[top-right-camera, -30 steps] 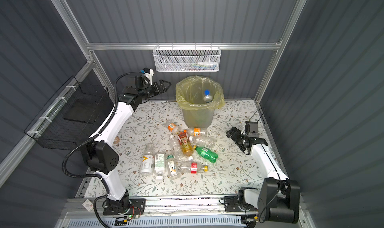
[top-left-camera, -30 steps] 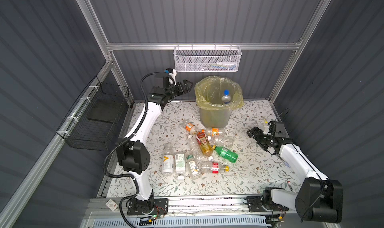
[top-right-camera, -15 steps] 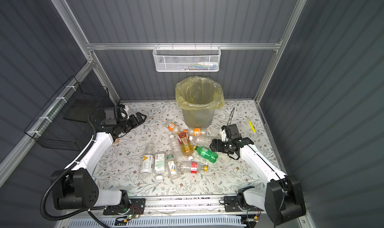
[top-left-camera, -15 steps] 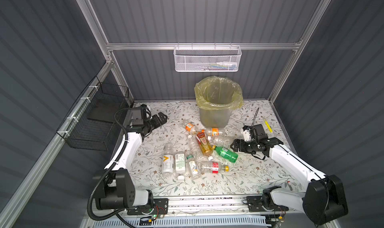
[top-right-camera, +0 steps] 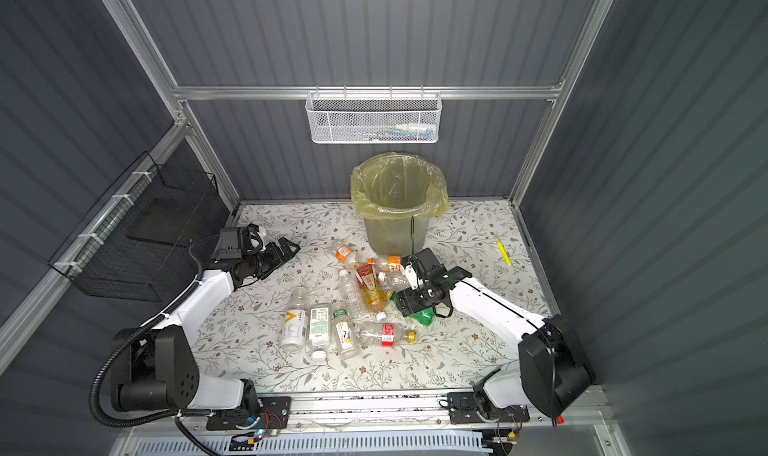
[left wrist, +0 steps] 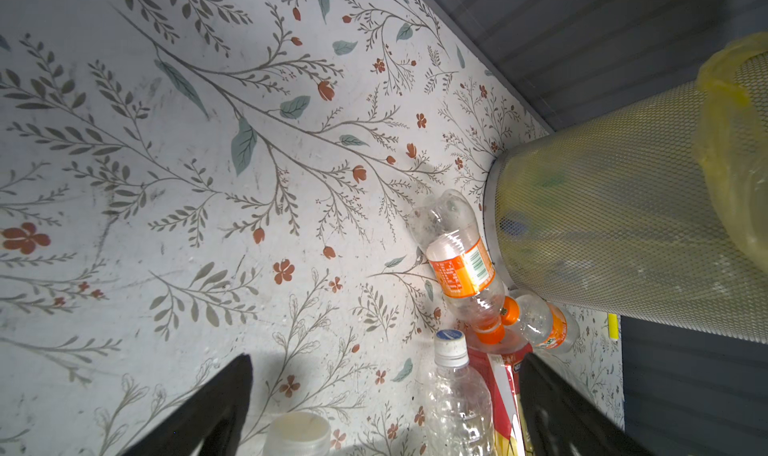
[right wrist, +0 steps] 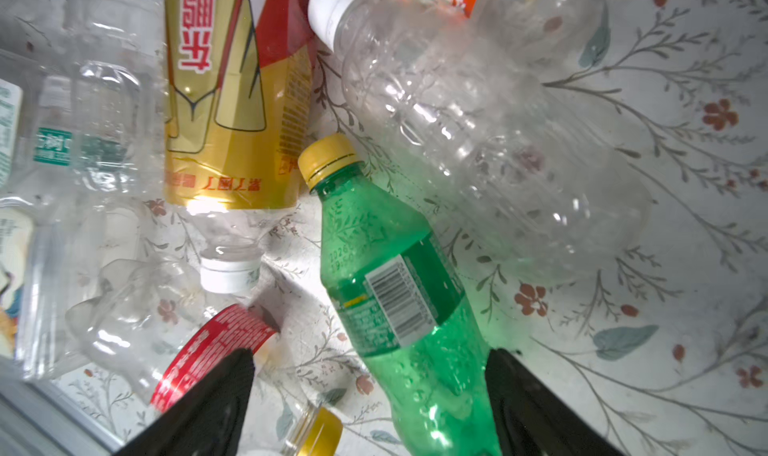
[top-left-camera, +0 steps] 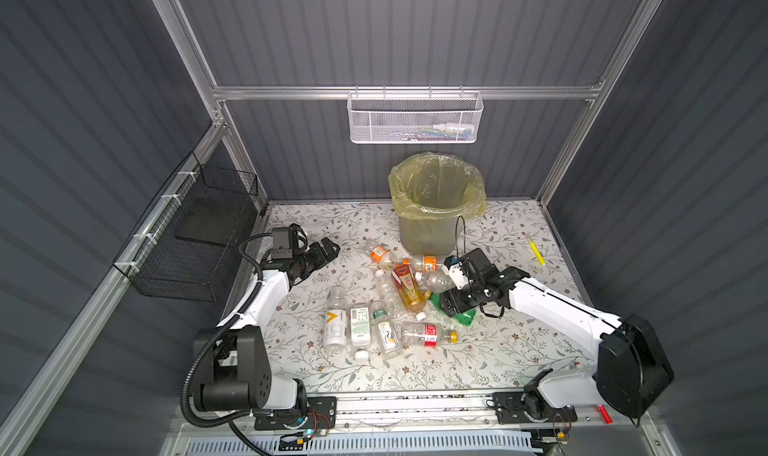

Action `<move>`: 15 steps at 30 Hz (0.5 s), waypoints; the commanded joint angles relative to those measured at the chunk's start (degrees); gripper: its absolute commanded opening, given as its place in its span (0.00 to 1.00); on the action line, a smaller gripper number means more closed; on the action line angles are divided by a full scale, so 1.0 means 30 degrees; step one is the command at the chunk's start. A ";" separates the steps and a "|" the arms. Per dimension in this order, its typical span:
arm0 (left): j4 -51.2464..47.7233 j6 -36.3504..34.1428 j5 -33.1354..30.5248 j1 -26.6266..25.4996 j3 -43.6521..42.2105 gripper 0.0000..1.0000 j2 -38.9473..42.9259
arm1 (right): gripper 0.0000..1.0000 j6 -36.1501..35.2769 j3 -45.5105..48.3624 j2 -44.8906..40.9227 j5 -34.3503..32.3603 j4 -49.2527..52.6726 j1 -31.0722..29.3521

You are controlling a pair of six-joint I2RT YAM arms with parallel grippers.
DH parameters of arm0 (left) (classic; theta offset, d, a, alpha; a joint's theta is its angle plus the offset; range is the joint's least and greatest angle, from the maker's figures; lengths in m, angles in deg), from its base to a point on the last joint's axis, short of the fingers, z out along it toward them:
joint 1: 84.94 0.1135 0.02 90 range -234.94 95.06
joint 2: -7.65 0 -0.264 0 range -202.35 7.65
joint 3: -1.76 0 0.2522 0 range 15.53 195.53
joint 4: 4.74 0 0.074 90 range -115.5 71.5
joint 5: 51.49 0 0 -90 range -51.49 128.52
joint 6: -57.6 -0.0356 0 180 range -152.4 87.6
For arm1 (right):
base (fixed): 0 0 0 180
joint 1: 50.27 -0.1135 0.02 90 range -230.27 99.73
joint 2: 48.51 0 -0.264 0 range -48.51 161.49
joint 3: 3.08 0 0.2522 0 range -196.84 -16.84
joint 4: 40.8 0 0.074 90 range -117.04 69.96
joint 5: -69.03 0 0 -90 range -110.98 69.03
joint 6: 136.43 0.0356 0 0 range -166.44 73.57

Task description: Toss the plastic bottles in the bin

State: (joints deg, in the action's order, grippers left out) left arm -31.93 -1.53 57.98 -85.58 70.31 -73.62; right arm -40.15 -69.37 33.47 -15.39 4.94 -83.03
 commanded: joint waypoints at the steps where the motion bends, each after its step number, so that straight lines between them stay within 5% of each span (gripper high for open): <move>1: 0.0280 -0.0183 -0.0043 0.0068 -0.0096 1.00 -0.0025 | 0.89 -0.1126 -0.0509 0.1005 -0.1353 0.0701 -0.0491; 9: 0.0253 -0.0433 -0.0049 0.0065 -0.0006 1.00 -0.0153 | 0.86 -0.1102 -0.0586 0.2521 -0.1928 0.0790 -0.1119; 15: 0.0489 -0.0337 -0.0063 0.0068 -0.0357 1.00 -0.0142 | 0.73 -0.0868 -0.0712 0.3078 -0.2082 0.1158 -0.1224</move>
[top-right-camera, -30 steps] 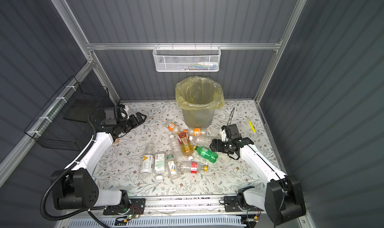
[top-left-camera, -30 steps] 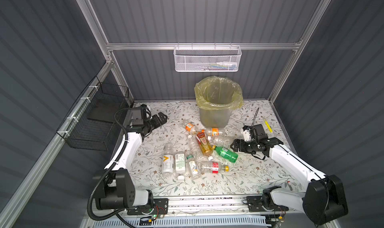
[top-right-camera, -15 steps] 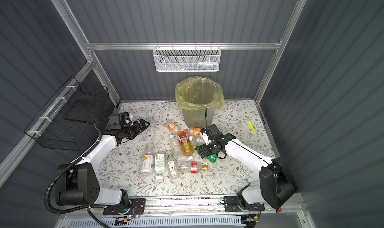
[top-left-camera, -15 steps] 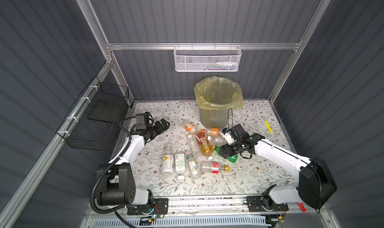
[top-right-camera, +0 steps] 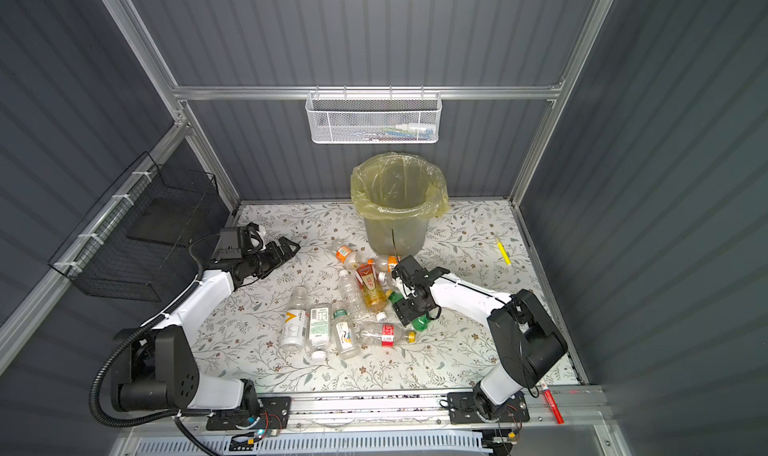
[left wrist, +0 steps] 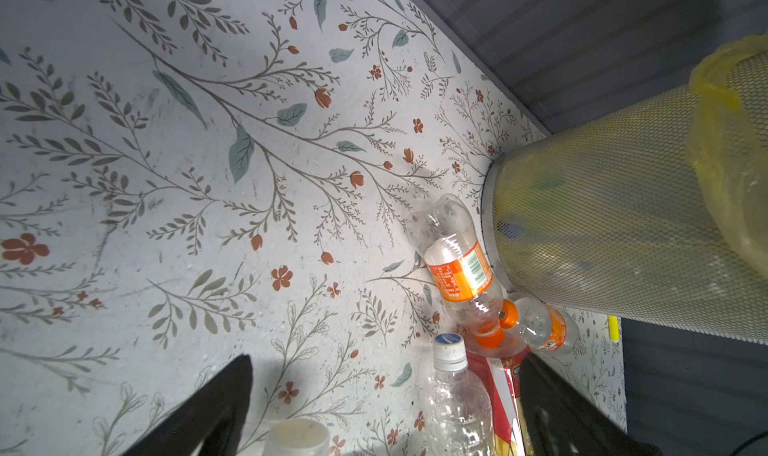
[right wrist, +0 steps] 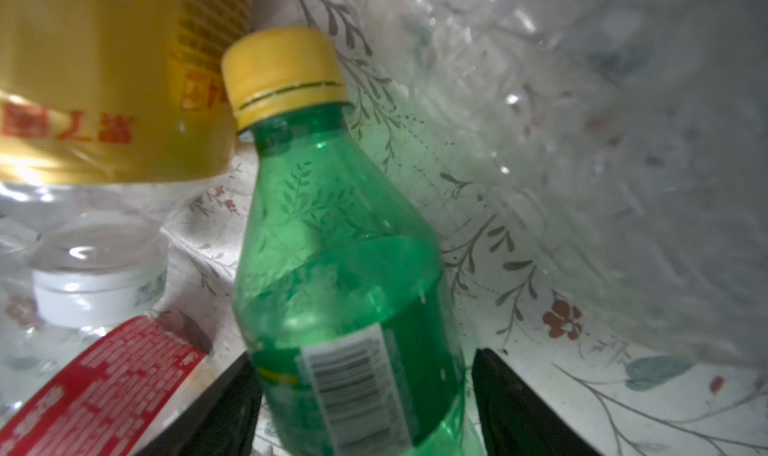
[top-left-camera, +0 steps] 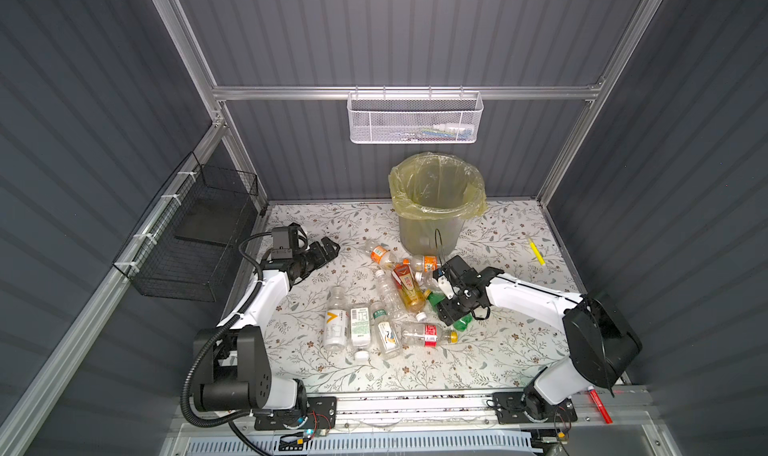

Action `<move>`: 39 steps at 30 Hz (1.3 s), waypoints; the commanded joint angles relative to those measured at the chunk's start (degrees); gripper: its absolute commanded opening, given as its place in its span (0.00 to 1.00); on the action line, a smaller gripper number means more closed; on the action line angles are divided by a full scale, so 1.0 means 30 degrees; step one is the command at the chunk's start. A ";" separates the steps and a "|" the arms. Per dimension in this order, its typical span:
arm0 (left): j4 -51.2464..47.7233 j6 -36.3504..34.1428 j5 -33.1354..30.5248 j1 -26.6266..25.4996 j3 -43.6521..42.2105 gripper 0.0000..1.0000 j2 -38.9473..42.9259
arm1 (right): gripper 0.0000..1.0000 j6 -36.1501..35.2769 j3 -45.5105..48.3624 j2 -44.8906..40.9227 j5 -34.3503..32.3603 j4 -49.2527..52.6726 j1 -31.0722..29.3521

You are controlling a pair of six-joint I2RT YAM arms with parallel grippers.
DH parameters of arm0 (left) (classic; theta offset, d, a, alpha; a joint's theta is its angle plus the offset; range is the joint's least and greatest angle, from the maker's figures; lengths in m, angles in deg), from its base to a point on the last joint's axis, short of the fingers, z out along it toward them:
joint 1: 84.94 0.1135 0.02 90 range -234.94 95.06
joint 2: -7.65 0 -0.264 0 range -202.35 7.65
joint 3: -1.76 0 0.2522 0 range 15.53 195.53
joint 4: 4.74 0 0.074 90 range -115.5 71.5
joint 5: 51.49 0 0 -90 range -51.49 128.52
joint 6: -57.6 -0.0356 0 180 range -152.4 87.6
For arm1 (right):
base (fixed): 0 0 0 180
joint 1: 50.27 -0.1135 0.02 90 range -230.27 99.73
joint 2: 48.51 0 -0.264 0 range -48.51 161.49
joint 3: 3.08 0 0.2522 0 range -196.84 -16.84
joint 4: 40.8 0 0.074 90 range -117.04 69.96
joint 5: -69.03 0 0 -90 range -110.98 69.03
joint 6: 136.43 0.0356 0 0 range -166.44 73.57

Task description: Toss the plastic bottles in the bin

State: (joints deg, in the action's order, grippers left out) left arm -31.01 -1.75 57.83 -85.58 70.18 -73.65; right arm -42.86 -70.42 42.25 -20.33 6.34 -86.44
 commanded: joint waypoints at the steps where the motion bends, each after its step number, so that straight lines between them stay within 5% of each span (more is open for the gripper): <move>1: 0.0201 -0.0281 -0.0001 0.0068 -0.0392 1.00 -0.0118 | 0.69 0.0111 -0.0340 0.0156 -0.0528 0.0700 -0.0076; 5: 0.0320 -0.0296 -0.0041 0.0068 -0.0651 1.00 -0.0168 | 0.59 0.0343 -0.0088 -0.0171 -0.0668 0.0668 -0.0124; 17: 0.0341 -0.0521 0.0062 0.0054 -0.0803 1.00 -0.0117 | 0.51 0.2533 0.1335 -0.4722 0.0436 0.0448 0.0624; 26: 0.0162 -0.0953 0.0111 0.0039 -0.1092 0.99 0.0092 | 0.52 0.7379 0.4937 -1.0818 0.2435 -0.1509 0.7233; 32: 0.0250 -0.0818 0.0155 0.0024 -0.1766 0.99 0.0629 | 0.53 0.9230 0.7358 -1.1761 0.5016 -0.2674 1.1851; 39: 0.0394 -0.0519 0.0223 0.0039 -0.2438 0.99 0.1064 | 0.53 0.8919 0.5926 -1.0549 0.5423 -0.2725 1.2935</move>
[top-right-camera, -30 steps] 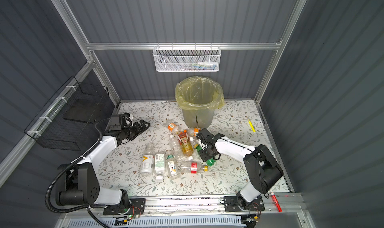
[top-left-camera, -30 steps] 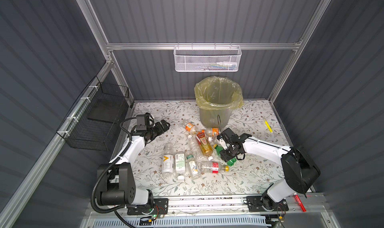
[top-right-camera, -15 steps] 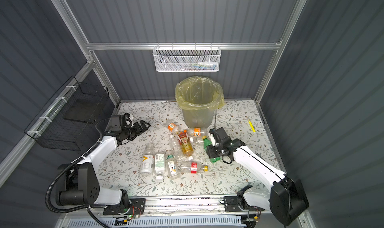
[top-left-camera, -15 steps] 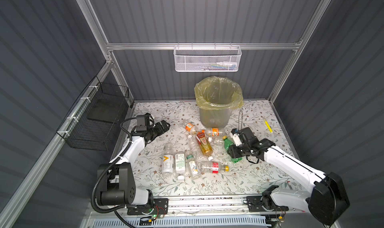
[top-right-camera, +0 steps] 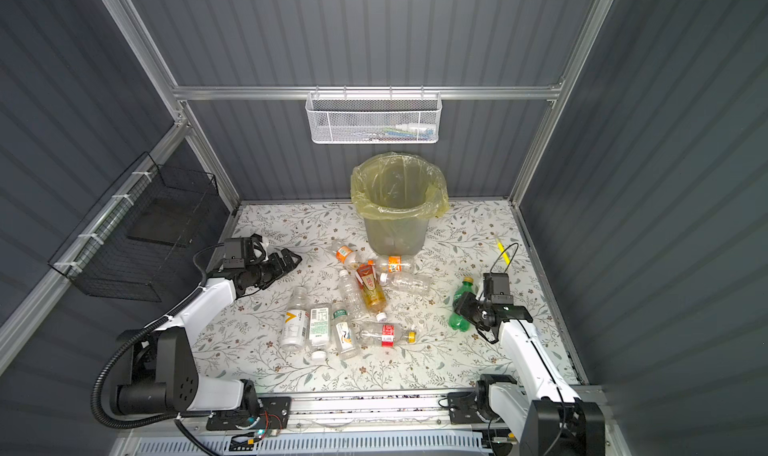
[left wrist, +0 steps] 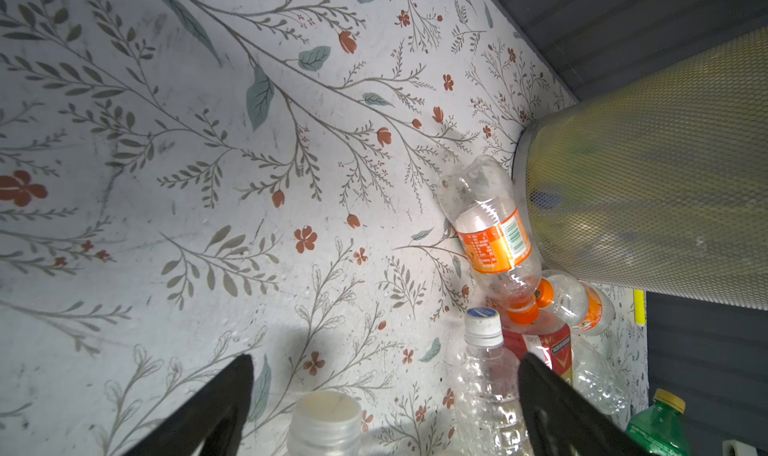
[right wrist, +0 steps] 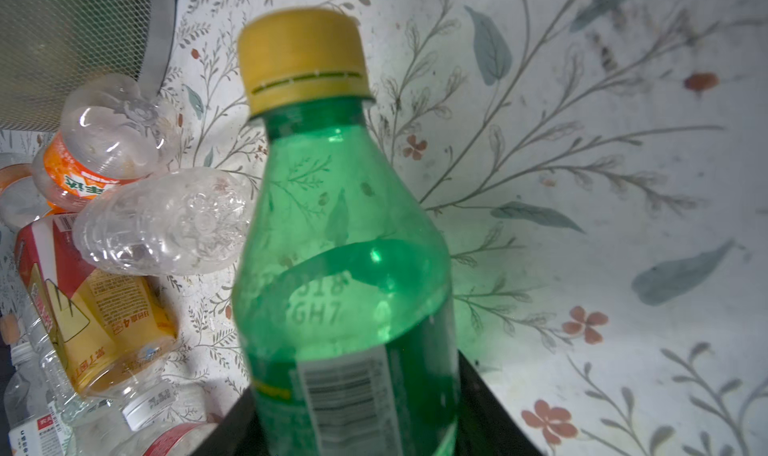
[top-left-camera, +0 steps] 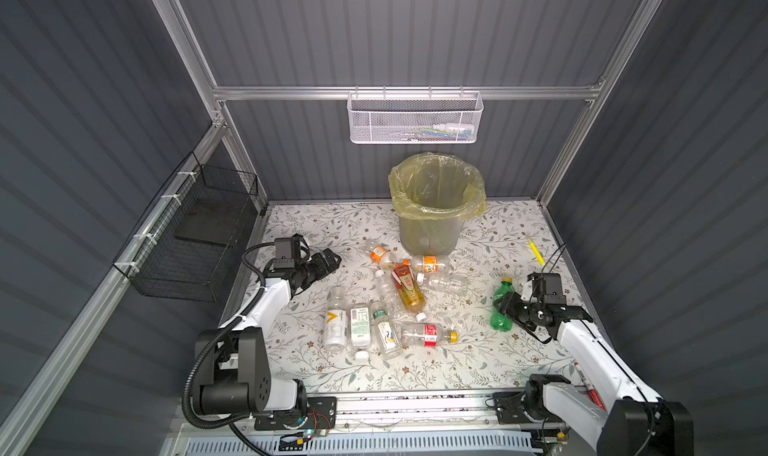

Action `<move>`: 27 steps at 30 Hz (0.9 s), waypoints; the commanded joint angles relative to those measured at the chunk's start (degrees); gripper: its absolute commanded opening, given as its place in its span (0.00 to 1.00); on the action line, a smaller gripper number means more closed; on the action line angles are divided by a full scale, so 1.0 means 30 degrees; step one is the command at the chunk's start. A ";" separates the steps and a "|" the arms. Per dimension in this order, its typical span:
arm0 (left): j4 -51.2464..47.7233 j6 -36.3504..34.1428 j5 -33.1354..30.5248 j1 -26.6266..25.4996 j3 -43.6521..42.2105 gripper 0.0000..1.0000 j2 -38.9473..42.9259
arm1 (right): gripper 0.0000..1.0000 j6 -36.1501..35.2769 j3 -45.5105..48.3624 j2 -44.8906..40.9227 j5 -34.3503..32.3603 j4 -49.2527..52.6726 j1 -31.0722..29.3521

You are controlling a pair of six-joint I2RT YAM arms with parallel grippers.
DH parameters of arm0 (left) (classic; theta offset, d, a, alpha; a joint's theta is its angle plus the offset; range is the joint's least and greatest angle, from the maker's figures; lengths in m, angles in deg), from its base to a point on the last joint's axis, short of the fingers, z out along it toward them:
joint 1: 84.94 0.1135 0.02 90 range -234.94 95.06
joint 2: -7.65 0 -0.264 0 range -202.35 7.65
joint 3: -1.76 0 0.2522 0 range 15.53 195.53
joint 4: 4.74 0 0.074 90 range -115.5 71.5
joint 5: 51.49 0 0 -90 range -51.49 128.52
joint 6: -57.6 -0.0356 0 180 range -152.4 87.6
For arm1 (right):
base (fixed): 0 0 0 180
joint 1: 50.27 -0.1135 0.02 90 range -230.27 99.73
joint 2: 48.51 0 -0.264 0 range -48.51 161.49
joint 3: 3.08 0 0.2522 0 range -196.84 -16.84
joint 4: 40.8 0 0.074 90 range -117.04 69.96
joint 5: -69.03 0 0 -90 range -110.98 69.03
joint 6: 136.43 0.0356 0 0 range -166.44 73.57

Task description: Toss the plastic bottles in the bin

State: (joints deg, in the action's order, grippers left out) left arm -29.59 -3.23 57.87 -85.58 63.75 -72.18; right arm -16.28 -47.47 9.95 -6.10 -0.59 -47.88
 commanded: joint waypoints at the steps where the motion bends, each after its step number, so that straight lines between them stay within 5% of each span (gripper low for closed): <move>1: -0.0125 -0.0024 0.0184 0.0039 -0.0355 0.99 0.0666 | 0.52 -0.0062 -0.2818 0.0499 0.0784 -0.0125 0.0079; 4: -0.0346 -0.0124 0.0042 0.0039 -0.0456 0.99 0.1082 | 0.50 -0.0102 -0.8358 0.1998 0.1282 0.0787 -0.0171; 8: -0.2121 -0.0713 -0.0020 0.0039 -0.0526 0.99 0.1617 | 0.55 0.1207 -2.0410 0.7043 0.3272 0.1965 -0.1638; 12: -0.4079 -0.0934 -0.0898 0.0010 -0.1296 1.00 0.3421 | 0.97 0.0988 -2.8442 1.1409 0.4729 0.5192 -0.1877; 13: -0.4377 -0.0800 -0.0946 0.0010 -0.1601 1.00 0.3936 | 0.99 0.0816 -2.8760 1.1796 0.4499 0.5902 -0.1586; 21: -0.5794 0.0388 -0.0446 -0.0209 -0.3511 1.00 0.6497 | 0.99 0.3012 -1.6001 0.6554 0.5001 -0.0040 0.2445; 27: -0.6257 0.0409 -0.0744 -0.1204 -0.3581 1.00 0.6488 | 0.99 0.2560 -1.0528 0.4273 0.4503 -0.0800 0.3140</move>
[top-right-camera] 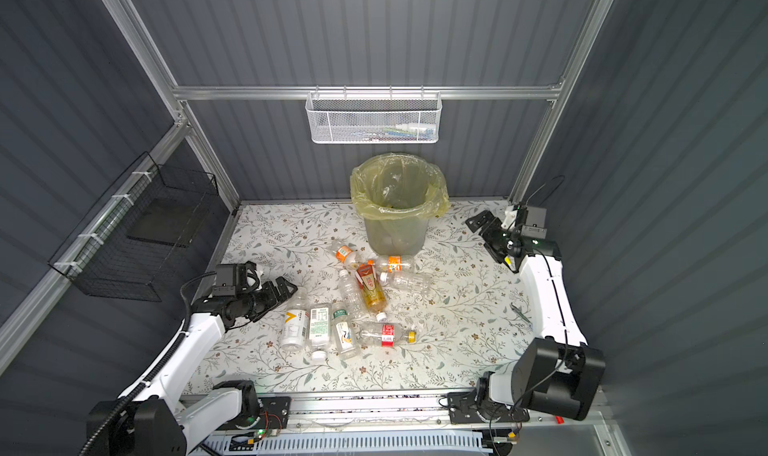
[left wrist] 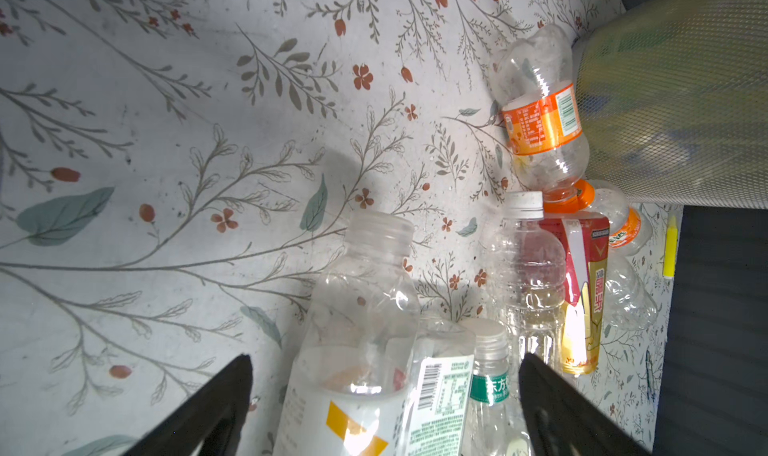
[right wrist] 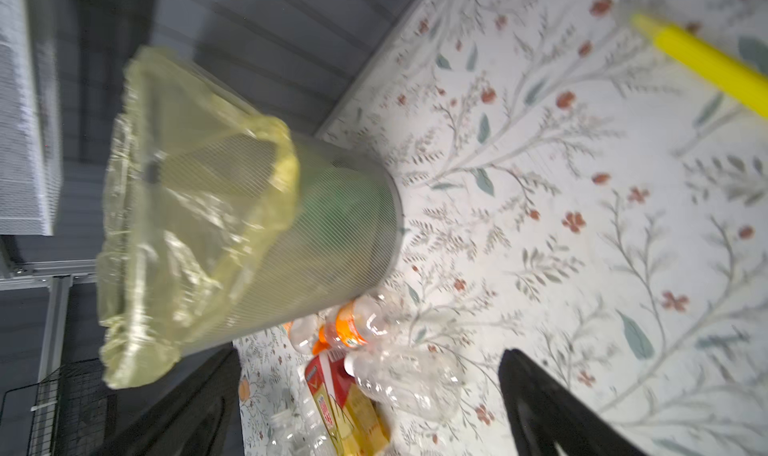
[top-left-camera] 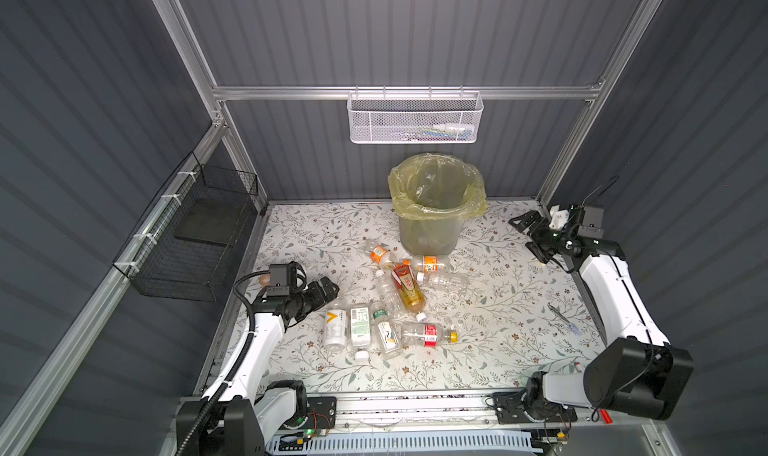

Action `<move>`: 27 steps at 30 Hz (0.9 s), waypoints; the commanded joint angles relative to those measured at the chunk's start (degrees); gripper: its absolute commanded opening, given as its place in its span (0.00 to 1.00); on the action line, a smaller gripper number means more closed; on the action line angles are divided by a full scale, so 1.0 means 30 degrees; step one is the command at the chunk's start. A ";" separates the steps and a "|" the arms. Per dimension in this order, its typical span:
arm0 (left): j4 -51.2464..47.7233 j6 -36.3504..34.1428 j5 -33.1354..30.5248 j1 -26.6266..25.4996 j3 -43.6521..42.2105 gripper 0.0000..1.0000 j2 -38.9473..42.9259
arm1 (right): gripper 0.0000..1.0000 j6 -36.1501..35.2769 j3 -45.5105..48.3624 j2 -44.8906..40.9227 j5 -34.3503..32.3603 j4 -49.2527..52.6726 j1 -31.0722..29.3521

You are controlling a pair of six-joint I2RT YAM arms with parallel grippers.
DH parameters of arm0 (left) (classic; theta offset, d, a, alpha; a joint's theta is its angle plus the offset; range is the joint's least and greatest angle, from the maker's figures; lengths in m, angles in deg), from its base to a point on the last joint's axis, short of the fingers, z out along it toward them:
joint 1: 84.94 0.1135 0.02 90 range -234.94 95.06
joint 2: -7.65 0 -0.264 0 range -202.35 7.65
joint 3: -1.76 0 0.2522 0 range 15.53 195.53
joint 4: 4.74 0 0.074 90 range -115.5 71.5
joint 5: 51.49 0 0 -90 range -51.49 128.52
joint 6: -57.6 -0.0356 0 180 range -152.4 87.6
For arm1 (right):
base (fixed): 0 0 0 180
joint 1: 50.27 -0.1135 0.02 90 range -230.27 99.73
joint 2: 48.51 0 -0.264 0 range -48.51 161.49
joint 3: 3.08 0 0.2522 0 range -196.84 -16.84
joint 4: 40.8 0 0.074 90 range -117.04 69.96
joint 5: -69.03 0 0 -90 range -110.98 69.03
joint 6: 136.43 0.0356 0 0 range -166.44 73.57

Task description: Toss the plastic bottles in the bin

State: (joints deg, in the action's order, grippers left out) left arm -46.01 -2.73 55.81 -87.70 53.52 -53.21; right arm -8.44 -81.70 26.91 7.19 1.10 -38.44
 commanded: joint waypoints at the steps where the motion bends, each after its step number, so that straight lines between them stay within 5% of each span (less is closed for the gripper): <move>1: -0.0766 0.0373 -0.0227 -0.0808 -0.0251 1.00 0.0084 | 0.99 -0.0124 0.1516 -0.1606 0.0024 -0.1436 0.0029; 6: -0.0740 0.1221 -0.1466 -0.2574 -0.0893 0.99 -0.0159 | 0.99 -0.0838 0.3980 -0.2443 -0.0512 -0.1186 -0.0006; 16: -0.0506 0.1352 -0.1868 -0.2869 -0.1733 0.93 -0.1646 | 0.99 -0.2350 0.4658 -0.2322 -0.1380 -0.0228 -0.0120; 22: -0.0056 0.1279 -0.2020 -0.2858 -0.1768 0.81 -0.2428 | 0.99 -0.2977 0.4974 -0.2270 -0.2291 -0.0735 -0.0583; 27: 0.0483 0.1360 -0.1836 -0.2858 -0.1721 0.69 -0.2919 | 0.99 -0.2361 0.5312 -0.1649 -0.0547 -0.1837 -0.0662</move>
State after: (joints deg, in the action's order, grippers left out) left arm -44.91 1.34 50.39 -95.90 48.78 -61.03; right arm -15.71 -66.27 20.74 3.63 -2.53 -39.90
